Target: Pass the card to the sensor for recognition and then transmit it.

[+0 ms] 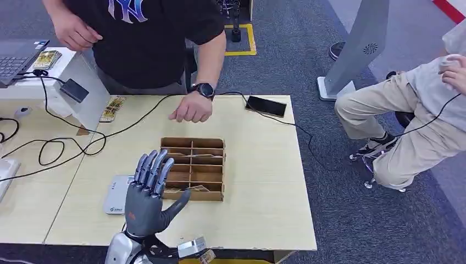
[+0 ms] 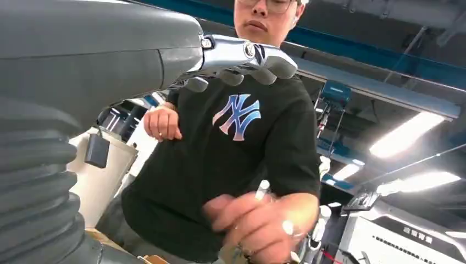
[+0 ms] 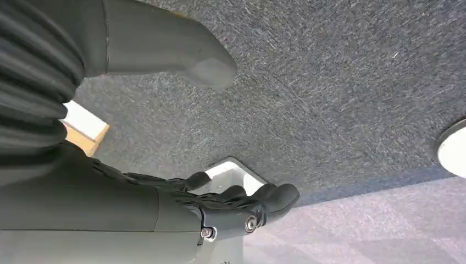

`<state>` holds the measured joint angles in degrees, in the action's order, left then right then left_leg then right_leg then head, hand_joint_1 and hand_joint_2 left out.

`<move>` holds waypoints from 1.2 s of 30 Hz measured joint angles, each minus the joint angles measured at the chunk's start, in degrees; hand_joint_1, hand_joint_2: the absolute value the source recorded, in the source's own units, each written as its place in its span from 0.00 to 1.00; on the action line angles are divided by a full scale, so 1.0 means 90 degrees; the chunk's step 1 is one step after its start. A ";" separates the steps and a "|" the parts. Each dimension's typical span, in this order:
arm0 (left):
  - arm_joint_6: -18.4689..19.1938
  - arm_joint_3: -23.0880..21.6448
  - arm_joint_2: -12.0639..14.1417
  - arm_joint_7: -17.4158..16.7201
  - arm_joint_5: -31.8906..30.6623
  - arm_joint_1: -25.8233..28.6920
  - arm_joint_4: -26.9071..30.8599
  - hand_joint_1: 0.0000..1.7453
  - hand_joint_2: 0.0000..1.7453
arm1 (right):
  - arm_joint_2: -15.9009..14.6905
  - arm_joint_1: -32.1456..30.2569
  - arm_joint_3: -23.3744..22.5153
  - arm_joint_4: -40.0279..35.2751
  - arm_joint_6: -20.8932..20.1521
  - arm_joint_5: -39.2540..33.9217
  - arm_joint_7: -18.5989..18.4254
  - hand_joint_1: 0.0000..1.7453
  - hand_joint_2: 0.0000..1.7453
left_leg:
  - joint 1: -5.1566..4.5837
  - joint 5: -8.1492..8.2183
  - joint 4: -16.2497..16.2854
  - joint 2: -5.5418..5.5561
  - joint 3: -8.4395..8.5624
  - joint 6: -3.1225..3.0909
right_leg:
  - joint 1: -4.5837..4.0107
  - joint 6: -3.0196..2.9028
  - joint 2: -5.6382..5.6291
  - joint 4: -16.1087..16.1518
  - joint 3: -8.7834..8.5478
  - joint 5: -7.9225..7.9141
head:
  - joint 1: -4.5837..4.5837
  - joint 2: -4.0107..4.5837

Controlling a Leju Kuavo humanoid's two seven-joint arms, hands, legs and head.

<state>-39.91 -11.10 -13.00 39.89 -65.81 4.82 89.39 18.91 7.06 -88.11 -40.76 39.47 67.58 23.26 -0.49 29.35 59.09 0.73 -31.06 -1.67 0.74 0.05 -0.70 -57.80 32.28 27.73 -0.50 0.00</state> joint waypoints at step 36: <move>0.0000 -0.0622 0.0685 -0.1175 -0.1739 -0.0050 -0.0476 0.00 1.00 | -0.0002 0.0000 0.0000 0.0104 0.0002 0.0002 0.0002 0.00 1.00 | 0.0000 0.0000 0.0000 0.0001 -0.0001 0.0000 | 0.0000 0.0000 0.0001 0.0000 0.0001 0.0001 | 0.0000 0.0000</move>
<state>-39.91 -16.70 -6.84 29.31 -81.46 4.37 85.11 18.88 7.06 -88.11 -39.82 39.50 67.60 23.28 -0.49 29.36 59.09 0.73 -31.07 -1.67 0.74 0.05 -0.69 -57.80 32.29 27.73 -0.50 0.00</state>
